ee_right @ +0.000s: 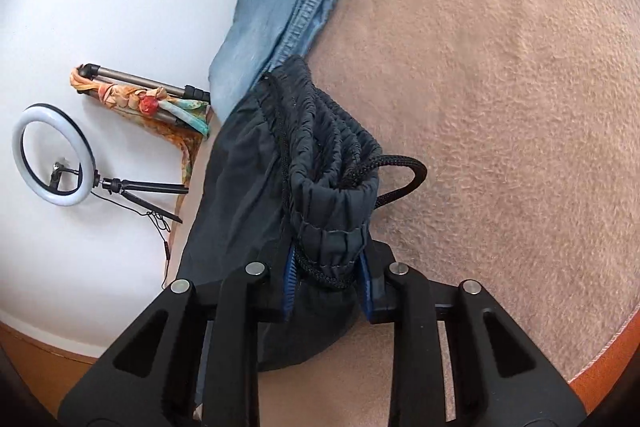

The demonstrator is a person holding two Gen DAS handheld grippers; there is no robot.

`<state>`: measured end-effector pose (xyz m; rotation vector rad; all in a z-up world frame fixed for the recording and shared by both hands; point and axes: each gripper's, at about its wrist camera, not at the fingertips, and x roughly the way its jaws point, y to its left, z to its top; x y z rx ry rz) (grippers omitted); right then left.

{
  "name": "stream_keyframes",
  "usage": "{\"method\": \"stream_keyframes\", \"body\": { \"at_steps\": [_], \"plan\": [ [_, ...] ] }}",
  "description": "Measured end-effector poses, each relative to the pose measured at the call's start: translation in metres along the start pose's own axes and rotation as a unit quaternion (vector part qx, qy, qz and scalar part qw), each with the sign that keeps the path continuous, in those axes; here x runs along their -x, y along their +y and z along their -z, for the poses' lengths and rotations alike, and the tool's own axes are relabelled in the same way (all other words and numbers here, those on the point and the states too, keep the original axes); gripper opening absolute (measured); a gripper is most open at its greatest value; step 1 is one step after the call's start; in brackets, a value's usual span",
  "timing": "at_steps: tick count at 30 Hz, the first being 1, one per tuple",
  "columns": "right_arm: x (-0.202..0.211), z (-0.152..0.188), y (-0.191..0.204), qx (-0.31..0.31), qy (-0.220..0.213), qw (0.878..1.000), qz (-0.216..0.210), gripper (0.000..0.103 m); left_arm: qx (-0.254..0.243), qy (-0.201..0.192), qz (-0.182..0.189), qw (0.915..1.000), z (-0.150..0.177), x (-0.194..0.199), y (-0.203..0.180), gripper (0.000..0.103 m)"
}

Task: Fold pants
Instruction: 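Grasp the elastic waistband with the right tool, straighten it, release, then grasp the elastic waistband with the left tool and lift it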

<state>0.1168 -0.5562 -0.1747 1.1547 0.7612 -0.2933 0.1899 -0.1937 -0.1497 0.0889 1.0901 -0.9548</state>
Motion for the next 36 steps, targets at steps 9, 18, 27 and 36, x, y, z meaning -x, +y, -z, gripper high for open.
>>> {"method": "stream_keyframes", "body": {
  "at_steps": [9,18,27,36],
  "plan": [
    [0.02,-0.009,0.041,0.158,-0.04,0.984,0.069,0.022,0.04,0.039,0.041,0.9976,0.019,-0.038,-0.003,0.001],
    [0.014,-0.005,0.023,0.166,-0.012,0.98,0.106,0.037,0.008,0.01,-0.029,0.9995,0.028,0.02,-0.005,0.005],
    [0.071,0.04,0.077,0.25,-0.049,0.962,0.092,0.058,0.079,-0.1,-0.109,0.9858,0.042,0.119,0.05,0.051],
    [0.076,0.09,0.14,0.297,-0.036,0.953,0.052,0.06,0.231,-0.165,-0.144,0.9479,0.092,0.198,0.171,0.061]
  ]
}}
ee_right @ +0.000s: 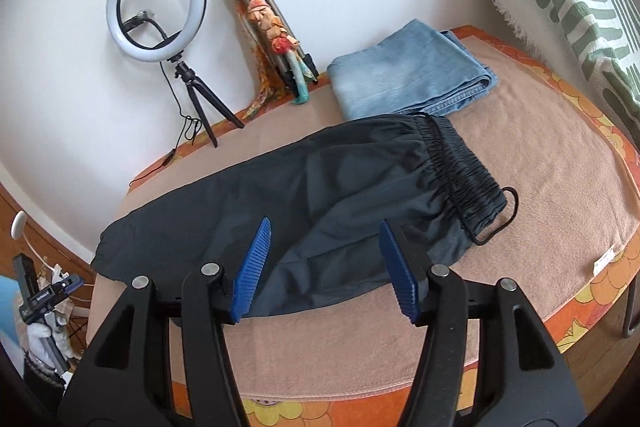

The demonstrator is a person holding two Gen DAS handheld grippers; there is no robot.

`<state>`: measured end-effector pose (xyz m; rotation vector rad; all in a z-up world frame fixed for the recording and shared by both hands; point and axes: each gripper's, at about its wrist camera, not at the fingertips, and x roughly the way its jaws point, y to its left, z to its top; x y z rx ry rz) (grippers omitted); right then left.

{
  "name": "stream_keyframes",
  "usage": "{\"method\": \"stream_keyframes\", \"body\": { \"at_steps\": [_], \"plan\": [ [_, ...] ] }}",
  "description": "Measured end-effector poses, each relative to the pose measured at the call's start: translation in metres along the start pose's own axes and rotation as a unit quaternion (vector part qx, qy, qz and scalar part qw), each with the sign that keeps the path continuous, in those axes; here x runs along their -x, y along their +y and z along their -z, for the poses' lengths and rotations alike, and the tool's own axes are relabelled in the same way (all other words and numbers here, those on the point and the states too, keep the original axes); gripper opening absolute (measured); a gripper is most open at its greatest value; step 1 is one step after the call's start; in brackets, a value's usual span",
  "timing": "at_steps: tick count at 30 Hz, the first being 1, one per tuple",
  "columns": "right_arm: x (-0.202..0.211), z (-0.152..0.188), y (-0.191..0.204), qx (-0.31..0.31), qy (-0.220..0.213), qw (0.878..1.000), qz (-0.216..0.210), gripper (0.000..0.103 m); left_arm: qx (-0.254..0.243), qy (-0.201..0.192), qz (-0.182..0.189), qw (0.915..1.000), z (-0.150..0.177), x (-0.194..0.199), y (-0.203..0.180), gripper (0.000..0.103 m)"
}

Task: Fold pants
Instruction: 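Grasp the elastic waistband with the left tool and lift it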

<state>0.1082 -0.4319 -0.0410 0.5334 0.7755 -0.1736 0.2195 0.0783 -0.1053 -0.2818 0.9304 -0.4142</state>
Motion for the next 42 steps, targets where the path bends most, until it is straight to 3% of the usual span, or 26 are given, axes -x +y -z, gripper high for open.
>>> {"method": "stream_keyframes", "body": {
  "at_steps": [3,7,11,15,19,22,26,32,36,40,42],
  "plan": [
    [-0.007,0.001,0.028,0.014,0.007,1.0,-0.01,0.061,0.069,-0.015,-0.015,0.9974,-0.009,0.005,0.062,0.062],
    [-0.024,0.008,0.06,0.025,0.027,0.999,-0.019,0.063,0.168,-0.035,-0.042,0.9843,-0.02,0.004,0.143,0.062],
    [-0.042,0.013,0.087,0.028,0.05,0.998,-0.029,0.063,0.204,-0.056,-0.061,0.9755,-0.029,0.006,0.198,0.062],
    [-0.061,0.018,0.114,0.045,0.067,0.996,-0.028,0.063,0.238,-0.054,-0.046,0.9687,-0.037,-0.004,0.234,0.062],
    [-0.076,0.021,0.138,0.059,0.077,0.995,-0.03,0.063,0.279,-0.049,-0.015,0.9588,-0.042,-0.02,0.259,0.068],
    [-0.083,0.023,0.152,0.067,0.082,0.994,-0.036,0.063,0.321,-0.045,0.005,0.9459,-0.041,-0.031,0.277,0.068],
    [-0.091,0.023,0.165,0.07,0.086,0.993,-0.043,0.063,0.345,-0.045,0.015,0.9374,-0.041,-0.041,0.292,0.068],
    [-0.098,0.021,0.175,0.072,0.094,0.992,-0.051,0.063,0.404,-0.04,0.059,0.9119,-0.041,-0.06,0.311,0.068],
    [-0.104,0.021,0.173,0.047,0.108,0.991,-0.066,0.063,0.41,-0.032,0.062,0.9094,-0.043,-0.073,0.312,0.068],
    [-0.108,0.024,0.177,0.053,0.114,0.99,-0.061,0.063,0.422,-0.058,0.064,0.9025,-0.042,-0.074,0.311,0.066],
    [-0.11,0.025,0.179,0.055,0.117,0.99,-0.063,0.063,0.423,-0.075,0.061,0.9011,-0.043,-0.072,0.31,0.057]
  ]
}}
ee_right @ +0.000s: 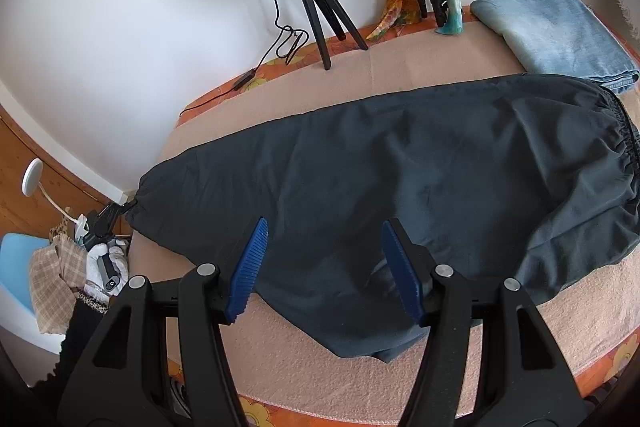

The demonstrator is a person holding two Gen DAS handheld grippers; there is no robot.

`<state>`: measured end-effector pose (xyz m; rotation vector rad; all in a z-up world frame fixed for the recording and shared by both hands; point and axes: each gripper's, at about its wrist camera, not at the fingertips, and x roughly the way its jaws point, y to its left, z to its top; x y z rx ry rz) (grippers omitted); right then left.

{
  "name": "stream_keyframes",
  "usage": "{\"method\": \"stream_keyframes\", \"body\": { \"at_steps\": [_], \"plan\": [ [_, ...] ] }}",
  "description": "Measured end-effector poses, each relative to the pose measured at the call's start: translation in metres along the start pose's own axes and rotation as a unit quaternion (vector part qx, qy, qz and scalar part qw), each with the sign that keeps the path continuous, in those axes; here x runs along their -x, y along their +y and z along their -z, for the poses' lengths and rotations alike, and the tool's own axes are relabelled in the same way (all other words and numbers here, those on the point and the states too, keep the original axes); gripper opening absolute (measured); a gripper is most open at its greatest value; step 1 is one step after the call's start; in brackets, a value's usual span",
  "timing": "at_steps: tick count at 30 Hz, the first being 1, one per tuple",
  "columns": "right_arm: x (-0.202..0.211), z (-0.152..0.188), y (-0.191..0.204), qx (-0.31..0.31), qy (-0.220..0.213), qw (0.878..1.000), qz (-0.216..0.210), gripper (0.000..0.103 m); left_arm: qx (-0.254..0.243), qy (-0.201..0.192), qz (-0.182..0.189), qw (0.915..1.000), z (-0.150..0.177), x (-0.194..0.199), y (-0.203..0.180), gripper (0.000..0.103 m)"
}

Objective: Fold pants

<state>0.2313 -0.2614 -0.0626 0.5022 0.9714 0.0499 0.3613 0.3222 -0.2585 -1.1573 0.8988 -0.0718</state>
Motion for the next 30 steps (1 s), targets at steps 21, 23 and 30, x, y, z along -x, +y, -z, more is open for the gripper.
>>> {"method": "stream_keyframes", "body": {
  "at_steps": [21,23,30],
  "plan": [
    [-0.021,0.011,0.013,0.006,0.031,0.999,-0.024,0.063,-0.28,-0.109,-0.043,0.9529,0.041,0.022,-0.126,0.014],
    [-0.026,0.01,0.016,0.003,0.037,0.999,-0.035,0.063,-0.338,-0.096,-0.044,0.9353,0.064,0.014,-0.147,0.014],
    [-0.061,-0.002,0.043,0.004,0.062,0.994,-0.093,0.063,-0.476,-0.018,-0.045,0.8779,0.149,-0.028,-0.18,0.014]
  ]
}}
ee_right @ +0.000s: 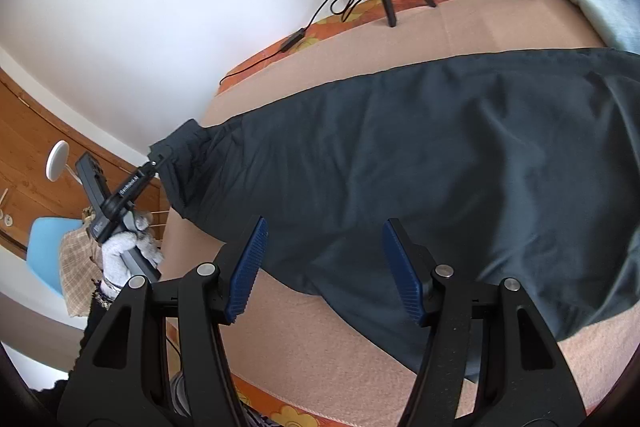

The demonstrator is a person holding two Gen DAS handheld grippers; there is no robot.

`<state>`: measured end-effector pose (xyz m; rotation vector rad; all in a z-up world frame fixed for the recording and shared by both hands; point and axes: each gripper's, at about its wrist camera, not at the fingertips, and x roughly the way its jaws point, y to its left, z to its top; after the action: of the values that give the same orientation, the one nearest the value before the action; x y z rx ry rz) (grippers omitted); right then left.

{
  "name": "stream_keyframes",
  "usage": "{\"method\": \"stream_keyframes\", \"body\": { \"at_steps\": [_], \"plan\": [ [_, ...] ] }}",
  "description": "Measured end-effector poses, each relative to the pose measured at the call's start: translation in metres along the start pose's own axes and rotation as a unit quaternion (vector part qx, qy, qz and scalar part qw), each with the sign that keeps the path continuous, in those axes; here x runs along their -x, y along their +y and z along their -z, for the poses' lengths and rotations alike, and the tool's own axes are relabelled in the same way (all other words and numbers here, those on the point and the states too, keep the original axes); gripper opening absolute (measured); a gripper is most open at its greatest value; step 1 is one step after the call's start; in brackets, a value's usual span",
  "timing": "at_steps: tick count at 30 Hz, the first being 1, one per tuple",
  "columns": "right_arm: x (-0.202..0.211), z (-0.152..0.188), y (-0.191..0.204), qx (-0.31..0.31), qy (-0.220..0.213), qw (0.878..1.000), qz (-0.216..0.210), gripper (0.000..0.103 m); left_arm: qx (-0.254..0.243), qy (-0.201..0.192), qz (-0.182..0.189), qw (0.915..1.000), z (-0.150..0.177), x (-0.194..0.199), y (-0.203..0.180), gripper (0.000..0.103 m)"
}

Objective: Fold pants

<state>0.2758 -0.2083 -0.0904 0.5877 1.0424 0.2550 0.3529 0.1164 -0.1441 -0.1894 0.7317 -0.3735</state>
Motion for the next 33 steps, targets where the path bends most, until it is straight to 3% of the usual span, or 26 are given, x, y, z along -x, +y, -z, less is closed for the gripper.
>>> {"method": "stream_keyframes", "body": {
  "at_steps": [5,10,16,24,28,33],
  "plan": [
    [-0.047,-0.019,0.018,-0.032,0.032,0.995,-0.086,0.063,-0.052,0.043,0.036,0.9971,0.023,-0.015,-0.041,0.014],
    [-0.098,-0.028,0.038,-0.057,0.072,0.983,-0.161,0.063,-0.13,0.068,0.071,0.9866,0.05,-0.007,-0.083,0.014],
    [-0.154,-0.017,0.04,-0.111,0.131,0.966,-0.194,0.063,-0.209,0.105,0.086,0.9685,0.077,0.0,-0.109,0.015],
    [-0.186,-0.002,0.041,-0.131,0.147,0.961,-0.196,0.063,-0.133,0.113,0.135,0.9753,0.07,0.028,-0.087,0.026],
    [-0.19,-0.002,0.052,-0.137,0.142,0.956,-0.218,0.064,-0.143,0.1,0.135,0.9752,0.069,0.041,-0.084,0.026],
    [-0.19,-0.001,0.062,-0.139,0.131,0.958,-0.215,0.07,-0.151,0.102,0.132,0.9743,0.066,0.036,-0.085,0.026]
  ]
}}
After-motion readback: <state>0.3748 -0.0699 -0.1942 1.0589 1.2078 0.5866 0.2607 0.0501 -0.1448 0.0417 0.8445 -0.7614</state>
